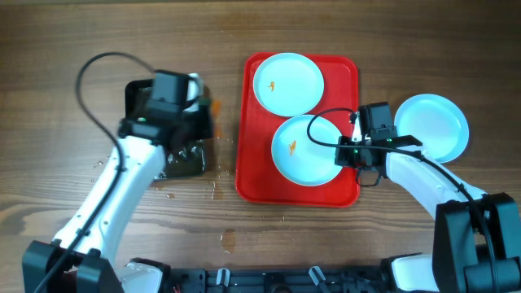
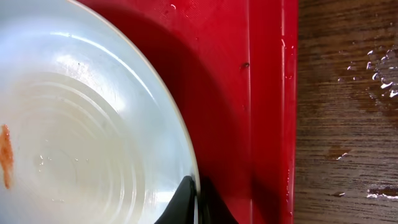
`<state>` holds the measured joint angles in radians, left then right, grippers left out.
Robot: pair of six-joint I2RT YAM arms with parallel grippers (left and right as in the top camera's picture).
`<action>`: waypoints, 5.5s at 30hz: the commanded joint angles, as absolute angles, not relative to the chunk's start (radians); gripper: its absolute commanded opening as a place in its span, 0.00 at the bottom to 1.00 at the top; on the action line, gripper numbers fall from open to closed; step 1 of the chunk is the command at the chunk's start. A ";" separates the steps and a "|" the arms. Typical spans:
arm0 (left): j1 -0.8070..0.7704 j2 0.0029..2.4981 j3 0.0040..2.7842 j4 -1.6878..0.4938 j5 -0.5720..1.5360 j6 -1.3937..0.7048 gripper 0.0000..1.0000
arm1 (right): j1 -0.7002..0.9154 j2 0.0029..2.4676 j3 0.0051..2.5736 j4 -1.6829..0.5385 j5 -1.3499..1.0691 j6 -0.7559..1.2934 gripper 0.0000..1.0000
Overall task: Clean dirty plates on tray and stack at the side
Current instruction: 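Dip the sponge in the black tray and scrub the held plate with left gripper, then lift the scrubbed plate with the right gripper and stack it on the side plate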
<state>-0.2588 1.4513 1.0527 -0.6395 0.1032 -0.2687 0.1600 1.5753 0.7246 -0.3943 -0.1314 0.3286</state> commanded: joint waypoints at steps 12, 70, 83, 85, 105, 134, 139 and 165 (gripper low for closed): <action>-0.655 1.671 1.088 -0.373 0.174 -0.461 0.04 | 0.160 1.601 0.710 -0.411 -0.136 0.339 0.04; -0.447 1.561 1.251 -0.887 -0.277 -0.448 0.04 | 0.160 1.601 0.710 -0.446 -0.045 0.269 0.05; -0.167 1.558 0.976 -0.722 -0.131 -0.348 0.04 | 0.160 1.567 0.739 -0.459 -0.011 0.268 0.04; -0.163 1.558 0.966 -0.715 -0.131 -0.320 0.04 | 0.160 1.517 0.790 -0.528 0.040 0.253 0.04; -0.163 1.558 0.966 -0.699 -0.131 -0.318 0.04 | 0.732 1.190 0.877 -0.638 1.037 0.230 0.04; -0.163 1.558 0.966 -0.699 -0.131 -0.318 0.04 | 1.035 1.221 0.877 -0.450 1.325 -0.214 0.04; -0.163 1.558 0.966 -0.699 -0.131 -0.318 0.04 | 1.035 1.221 0.877 -0.441 1.324 -0.218 0.04; -0.163 1.558 0.966 -0.699 -0.131 -0.318 0.04 | 1.035 1.221 0.877 -0.433 1.325 -0.217 0.04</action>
<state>-0.1696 1.5612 0.9649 -0.7021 -0.1394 -0.3340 1.0302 1.2171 0.8612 -0.4393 1.2846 -0.2111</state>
